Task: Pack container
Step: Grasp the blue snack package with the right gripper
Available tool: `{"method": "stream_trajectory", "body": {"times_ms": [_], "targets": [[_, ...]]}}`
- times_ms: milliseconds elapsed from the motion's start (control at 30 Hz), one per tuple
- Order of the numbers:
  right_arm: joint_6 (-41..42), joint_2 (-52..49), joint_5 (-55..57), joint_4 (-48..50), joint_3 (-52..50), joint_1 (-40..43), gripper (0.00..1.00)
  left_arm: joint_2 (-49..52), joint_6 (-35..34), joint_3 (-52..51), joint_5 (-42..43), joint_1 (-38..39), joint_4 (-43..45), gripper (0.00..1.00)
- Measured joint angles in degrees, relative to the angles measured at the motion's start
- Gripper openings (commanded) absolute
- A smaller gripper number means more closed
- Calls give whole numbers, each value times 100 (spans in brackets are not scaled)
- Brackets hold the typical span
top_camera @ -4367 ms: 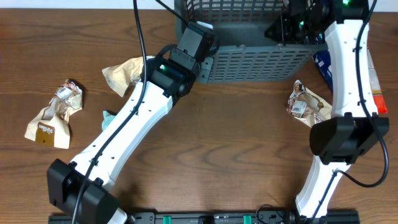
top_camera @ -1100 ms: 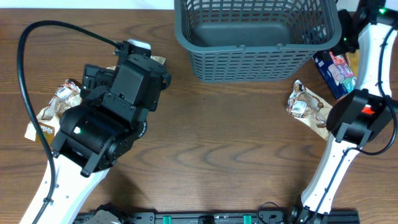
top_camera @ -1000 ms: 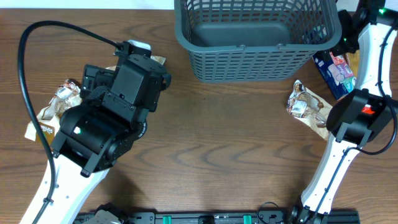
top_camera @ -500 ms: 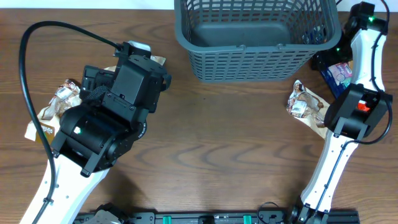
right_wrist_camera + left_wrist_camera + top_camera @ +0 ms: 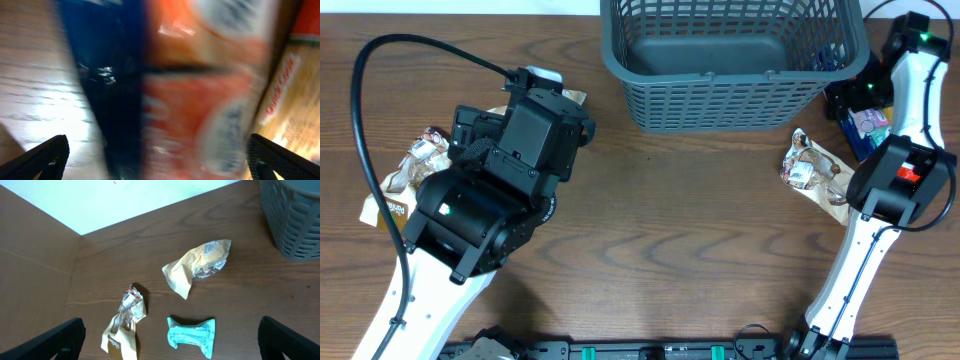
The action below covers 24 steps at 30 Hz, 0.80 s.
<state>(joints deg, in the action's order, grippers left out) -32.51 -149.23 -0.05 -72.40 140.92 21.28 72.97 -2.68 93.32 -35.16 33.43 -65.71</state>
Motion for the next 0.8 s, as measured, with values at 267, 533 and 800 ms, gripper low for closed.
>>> {"method": "stream_trajectory", "body": {"times_ms": [267,533,800], "targets": [[111,-39,-175,-48,0,212,99,0,0,0,0,0,-2,99],[208,-42,-358,-48,-2,210,99,0,0,0,2,0,-2,99],[306,-42,-409,-50,-11,210,98,22,0,0,0,0,-2,99]]}}
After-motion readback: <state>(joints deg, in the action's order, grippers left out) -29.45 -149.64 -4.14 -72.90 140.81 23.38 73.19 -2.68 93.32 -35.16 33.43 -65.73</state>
